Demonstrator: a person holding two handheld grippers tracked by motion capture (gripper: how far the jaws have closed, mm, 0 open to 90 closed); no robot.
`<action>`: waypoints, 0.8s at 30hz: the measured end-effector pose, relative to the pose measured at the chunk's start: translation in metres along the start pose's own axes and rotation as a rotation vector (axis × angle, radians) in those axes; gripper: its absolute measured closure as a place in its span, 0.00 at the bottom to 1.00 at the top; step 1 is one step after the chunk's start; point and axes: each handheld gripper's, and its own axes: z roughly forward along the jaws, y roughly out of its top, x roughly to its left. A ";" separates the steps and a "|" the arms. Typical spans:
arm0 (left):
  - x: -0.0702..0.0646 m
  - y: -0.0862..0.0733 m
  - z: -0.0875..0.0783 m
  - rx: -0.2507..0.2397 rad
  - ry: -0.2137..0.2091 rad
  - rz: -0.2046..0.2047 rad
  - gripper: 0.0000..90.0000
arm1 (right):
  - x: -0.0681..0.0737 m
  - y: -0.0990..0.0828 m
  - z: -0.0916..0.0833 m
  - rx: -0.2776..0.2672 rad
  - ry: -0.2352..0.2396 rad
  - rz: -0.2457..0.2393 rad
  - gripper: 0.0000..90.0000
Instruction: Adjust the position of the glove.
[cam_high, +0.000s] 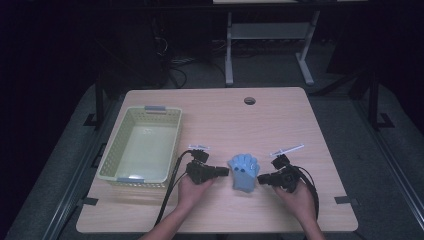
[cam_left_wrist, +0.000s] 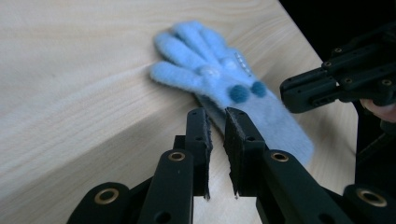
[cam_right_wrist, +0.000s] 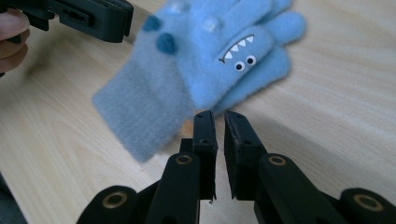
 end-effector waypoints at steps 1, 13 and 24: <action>0.000 0.000 0.000 0.000 0.000 0.000 0.88 | 0.000 0.000 0.000 0.000 0.000 0.000 0.91; -0.007 0.005 0.015 -0.003 -0.010 -0.018 0.88 | 0.002 0.001 0.010 0.011 0.038 0.002 0.88; -0.005 0.006 0.000 -0.022 -0.034 -0.061 0.70 | -0.008 -0.005 0.002 -0.051 0.097 0.117 0.70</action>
